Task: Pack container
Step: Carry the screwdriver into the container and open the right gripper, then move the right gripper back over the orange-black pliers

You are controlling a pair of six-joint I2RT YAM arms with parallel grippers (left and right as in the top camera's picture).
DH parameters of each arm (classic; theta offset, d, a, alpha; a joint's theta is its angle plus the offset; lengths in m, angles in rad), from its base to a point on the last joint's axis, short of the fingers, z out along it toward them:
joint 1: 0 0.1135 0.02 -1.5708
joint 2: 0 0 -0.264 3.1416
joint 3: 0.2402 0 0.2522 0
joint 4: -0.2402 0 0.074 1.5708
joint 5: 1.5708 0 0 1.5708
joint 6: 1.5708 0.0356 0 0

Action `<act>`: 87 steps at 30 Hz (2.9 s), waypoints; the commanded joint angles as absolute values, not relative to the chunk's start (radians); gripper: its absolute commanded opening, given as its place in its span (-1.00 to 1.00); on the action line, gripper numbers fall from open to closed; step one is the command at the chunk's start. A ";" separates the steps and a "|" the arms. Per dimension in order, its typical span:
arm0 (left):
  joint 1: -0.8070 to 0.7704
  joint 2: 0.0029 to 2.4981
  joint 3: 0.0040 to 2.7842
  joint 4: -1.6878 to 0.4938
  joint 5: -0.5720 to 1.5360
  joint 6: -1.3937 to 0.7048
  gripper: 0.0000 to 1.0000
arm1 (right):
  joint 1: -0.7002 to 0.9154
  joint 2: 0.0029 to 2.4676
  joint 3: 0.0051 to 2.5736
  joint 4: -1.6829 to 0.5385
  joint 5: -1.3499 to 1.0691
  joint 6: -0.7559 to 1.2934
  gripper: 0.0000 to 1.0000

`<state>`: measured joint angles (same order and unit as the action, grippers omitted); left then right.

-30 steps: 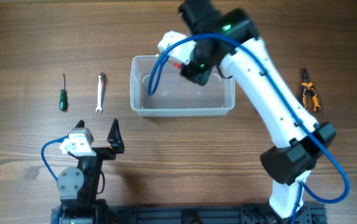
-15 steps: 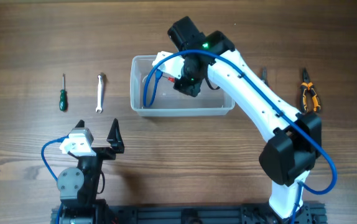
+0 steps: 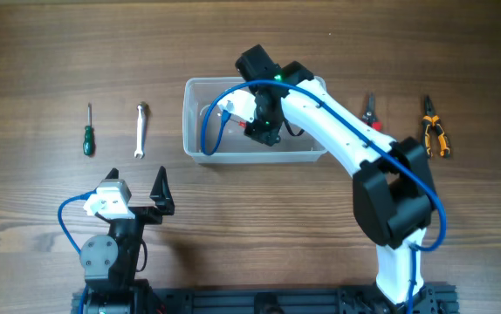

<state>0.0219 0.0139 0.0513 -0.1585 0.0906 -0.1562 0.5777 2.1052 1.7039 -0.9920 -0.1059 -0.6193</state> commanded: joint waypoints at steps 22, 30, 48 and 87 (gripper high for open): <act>0.029 0.007 0.045 -0.158 0.088 -0.169 0.99 | 0.470 2.175 1.881 -1.093 -0.177 -0.508 0.45; 0.029 0.007 0.045 -0.158 0.088 -0.169 1.00 | 0.439 2.162 2.407 -1.407 -0.037 -0.451 0.99; 0.029 0.007 0.045 -0.158 0.088 -0.169 1.00 | -0.038 1.749 2.400 -1.608 0.105 -0.219 0.99; 0.029 0.007 0.045 -0.158 0.088 -0.169 0.99 | -0.455 2.164 1.919 -1.245 -0.001 -0.650 0.99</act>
